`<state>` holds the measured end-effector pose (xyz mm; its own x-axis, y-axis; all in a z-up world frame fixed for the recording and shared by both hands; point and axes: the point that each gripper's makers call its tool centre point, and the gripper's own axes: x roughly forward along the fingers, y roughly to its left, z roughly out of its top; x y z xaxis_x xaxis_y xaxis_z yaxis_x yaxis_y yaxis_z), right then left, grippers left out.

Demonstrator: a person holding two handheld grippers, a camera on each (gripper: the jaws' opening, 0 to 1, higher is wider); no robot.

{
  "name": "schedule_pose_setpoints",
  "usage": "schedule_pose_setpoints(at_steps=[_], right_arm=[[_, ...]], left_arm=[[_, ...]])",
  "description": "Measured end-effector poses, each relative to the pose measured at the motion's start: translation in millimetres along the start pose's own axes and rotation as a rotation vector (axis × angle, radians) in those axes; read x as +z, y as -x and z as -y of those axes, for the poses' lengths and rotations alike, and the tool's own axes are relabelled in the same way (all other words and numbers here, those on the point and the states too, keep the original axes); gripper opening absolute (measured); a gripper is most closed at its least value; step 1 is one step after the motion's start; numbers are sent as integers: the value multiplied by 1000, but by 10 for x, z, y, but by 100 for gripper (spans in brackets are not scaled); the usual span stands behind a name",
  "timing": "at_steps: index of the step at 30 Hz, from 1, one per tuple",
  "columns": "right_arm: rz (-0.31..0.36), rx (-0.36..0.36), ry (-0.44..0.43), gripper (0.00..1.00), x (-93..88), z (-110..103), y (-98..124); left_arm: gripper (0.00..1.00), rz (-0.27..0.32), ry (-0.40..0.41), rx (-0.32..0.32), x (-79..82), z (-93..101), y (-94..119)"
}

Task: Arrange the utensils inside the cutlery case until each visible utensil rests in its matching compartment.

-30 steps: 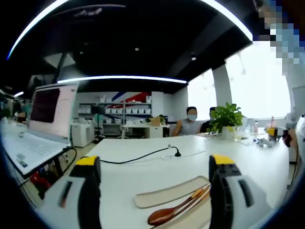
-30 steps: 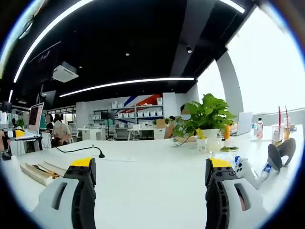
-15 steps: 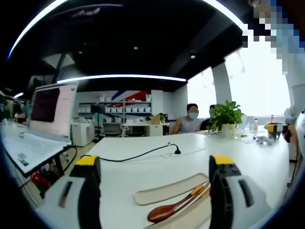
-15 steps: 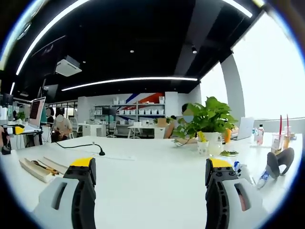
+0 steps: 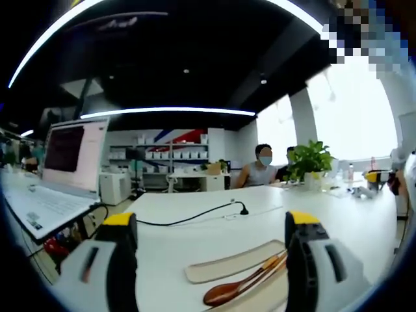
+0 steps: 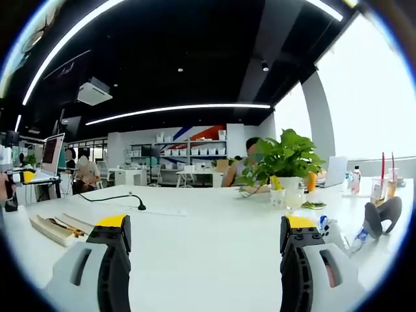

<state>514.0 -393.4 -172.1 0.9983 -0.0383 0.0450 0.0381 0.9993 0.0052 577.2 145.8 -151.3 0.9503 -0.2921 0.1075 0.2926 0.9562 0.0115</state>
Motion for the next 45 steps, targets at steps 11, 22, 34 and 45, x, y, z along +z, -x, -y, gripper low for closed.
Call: schedule_pose_setpoints(at_steps=[11,22,34,45], right_arm=[[-6,15,1,99,18,-40,-17],[-3,43,21,99,102,-104,-48],[-6,108,30,99,259,-273,-151],[-6,226,79,99,429,-628,-373]], left_arm=[[100,-10,-2,-4,-35,14,7],[100,-11,-8,-12,-24,33,12],[100,-12,-5,-27,-25,62,-34],[100,-13,-7,-32,-21,71,-55]])
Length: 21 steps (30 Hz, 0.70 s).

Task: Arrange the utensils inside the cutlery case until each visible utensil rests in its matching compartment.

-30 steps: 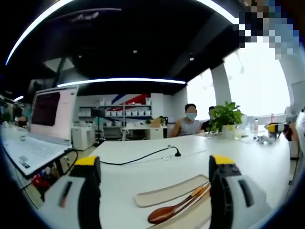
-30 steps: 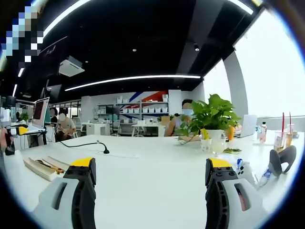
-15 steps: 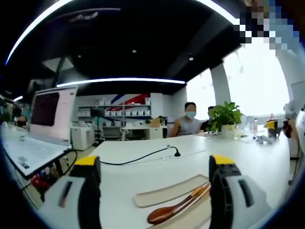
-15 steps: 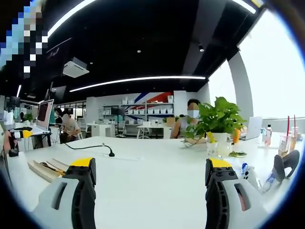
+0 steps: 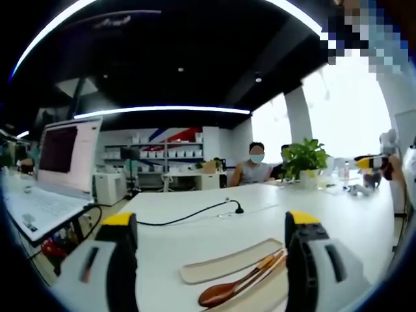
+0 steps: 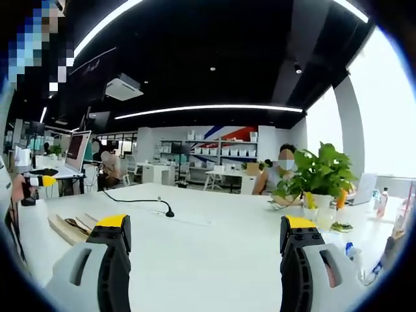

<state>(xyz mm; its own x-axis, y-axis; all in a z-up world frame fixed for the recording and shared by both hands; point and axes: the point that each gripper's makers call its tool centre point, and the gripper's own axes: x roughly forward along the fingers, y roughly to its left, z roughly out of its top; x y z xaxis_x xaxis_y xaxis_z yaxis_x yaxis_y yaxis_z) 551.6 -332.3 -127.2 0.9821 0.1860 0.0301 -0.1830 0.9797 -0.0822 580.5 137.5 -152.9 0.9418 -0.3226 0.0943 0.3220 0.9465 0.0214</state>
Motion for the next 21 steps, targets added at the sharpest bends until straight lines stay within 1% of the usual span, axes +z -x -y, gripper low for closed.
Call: schedule_pose_setpoints(at_steps=[1,6,11,12,14,18,21], right_arm=[[-3,9,2,99,5,-21,-20],[-31,98,38,99,44,-233,-194],[-45,237,77,99,110,-556,-416],[-50,256,79,99,111,-607,-458],[-52,293,91,95,122,-703,-539],[-72,375,97,96,112,-886,-696],[-81,404,121,96,114,-984,-797]], left_arm=[[100,0,0,2,0,-2,3],[100,-13,1,1,-44,-7,-1],[100,-12,13,-3,-79,-11,-15],[100,-13,12,-2,-81,-16,-13],[100,-10,9,1,-77,-29,6],[100,-11,11,10,-80,-66,27],[100,-13,11,19,-82,-89,37]])
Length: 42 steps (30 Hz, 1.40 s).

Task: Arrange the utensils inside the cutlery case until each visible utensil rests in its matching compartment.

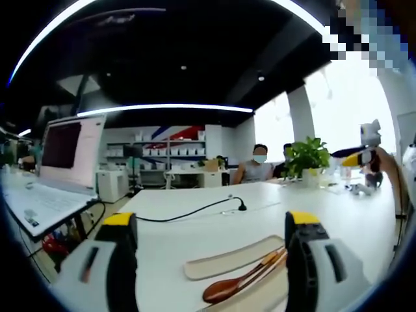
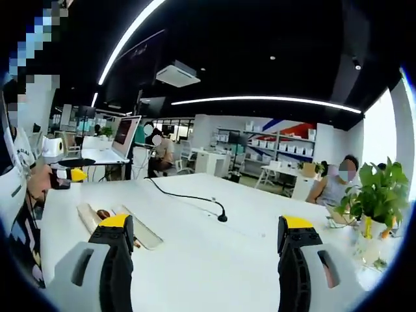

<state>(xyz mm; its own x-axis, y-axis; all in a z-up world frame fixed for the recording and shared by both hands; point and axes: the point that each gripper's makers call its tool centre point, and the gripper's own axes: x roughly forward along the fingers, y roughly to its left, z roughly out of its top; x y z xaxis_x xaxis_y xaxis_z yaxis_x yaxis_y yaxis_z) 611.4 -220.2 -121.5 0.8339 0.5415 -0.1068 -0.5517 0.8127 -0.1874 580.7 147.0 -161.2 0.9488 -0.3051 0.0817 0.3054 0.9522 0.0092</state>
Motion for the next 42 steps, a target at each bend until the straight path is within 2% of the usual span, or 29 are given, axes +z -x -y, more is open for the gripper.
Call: schedule_pose_setpoints(at_steps=[10,14,20,22,30,36,42], right_arm=[[-51,138,75,95,48,-282,-403],[-67,194,77,93,25,-398,-539],[-92,236,82,92,-8,-510,-734],[-119,233,84,89,-43,-522,-797],[-137,287,113,88,-48,-685,-1022],[-147,350,137,82,-65,-860,-1121],[-184,402,178,81,-137,-1034,-1216]], left_arm=[[100,-3,-2,1,-6,5,22],[100,-4,-3,5,-6,-12,35],[100,0,-1,5,-8,-18,53],[100,-1,2,4,-16,-17,57],[100,-8,10,7,-58,-41,96],[100,-6,7,16,-53,-80,112],[98,-6,16,10,-78,-79,101]])
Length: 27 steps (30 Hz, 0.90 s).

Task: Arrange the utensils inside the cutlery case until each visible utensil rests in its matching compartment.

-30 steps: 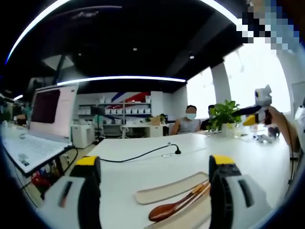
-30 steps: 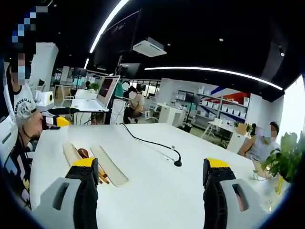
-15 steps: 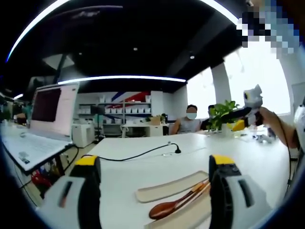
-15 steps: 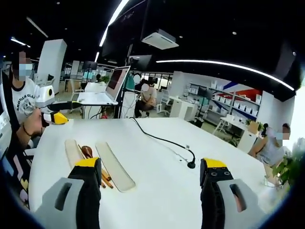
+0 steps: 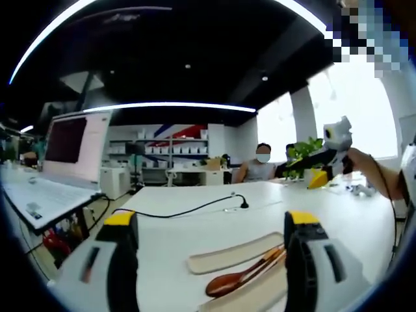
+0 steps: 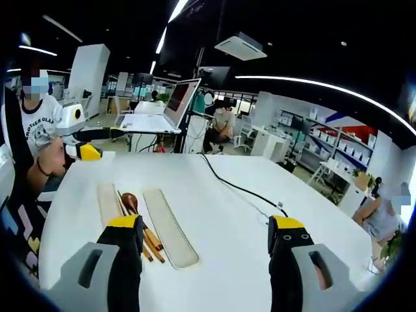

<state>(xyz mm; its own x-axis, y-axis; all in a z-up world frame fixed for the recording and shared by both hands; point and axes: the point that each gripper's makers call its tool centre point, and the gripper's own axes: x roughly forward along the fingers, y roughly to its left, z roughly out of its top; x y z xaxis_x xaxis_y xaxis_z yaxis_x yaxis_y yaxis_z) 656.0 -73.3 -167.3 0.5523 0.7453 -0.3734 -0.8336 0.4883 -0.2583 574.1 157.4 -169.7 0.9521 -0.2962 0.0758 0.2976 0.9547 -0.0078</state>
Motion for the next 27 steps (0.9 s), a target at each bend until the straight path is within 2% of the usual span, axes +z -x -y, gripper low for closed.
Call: schedule_pose_setpoints(at_steps=[4,9,19,27], right_arm=[[-7,55,18,77,25,-105,-143],[-26,90,30,78,29,-183,-286],[-83,143,35,77,-118,-246,-479],[-122,189,55,72,-194,-313,-580]], left_arm=[[97,-4,-8,-3,-23,16,-1],[97,-5,-1,3,-45,6,-6],[98,-22,2,-4,-91,15,-11],[98,-26,8,4,-128,-6,-9]])
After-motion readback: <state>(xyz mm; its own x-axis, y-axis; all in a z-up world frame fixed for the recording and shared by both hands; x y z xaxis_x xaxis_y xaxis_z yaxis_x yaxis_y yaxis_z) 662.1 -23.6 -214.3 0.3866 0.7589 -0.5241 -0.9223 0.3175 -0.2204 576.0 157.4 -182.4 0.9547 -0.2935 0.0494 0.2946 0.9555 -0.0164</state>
